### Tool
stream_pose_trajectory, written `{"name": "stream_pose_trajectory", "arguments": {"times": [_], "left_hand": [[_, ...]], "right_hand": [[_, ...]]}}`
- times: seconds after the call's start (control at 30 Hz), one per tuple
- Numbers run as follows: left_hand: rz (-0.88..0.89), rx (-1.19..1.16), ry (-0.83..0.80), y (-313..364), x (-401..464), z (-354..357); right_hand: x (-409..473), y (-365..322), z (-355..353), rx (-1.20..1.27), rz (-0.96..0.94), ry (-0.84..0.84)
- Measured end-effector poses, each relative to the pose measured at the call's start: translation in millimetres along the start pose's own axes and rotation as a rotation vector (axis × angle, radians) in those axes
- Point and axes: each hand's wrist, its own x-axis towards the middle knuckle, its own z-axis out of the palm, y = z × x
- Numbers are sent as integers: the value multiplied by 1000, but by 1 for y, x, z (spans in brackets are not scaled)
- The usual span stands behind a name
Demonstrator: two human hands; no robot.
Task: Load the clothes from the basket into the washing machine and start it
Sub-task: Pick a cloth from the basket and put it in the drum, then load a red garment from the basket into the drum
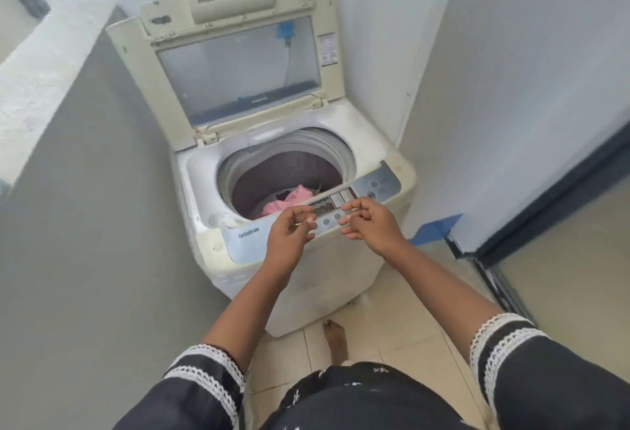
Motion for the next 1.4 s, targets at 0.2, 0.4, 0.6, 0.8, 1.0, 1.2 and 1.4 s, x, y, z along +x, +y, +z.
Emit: {"name": "stream_pose_trajectory", "arguments": {"times": [0.2,0.4,0.6,0.8,1.0,1.2,1.4], "left_hand": [[-86,21,-146,-29,-65,39],[-144,89,-368,-51,-103,86],[-172,175,-485,-70,-121,136],[-234,303,-658,-94,-153,199],[-272,443,-800,-125,-208,292],[-347,584,-979,-157,-273,385],[-371,700,-1007,-189,-311,462]], "right_hand": [[-91,48,-39,15,90,127],[-153,78,-89,39,203,302],[-211,122,-138,82,294,436],[-288,185,-194,176,467,586],[-379,247,-266,221,633,682],[-446,305,-345,209,830,678],[-482,380,-411,225,938,605]]}}
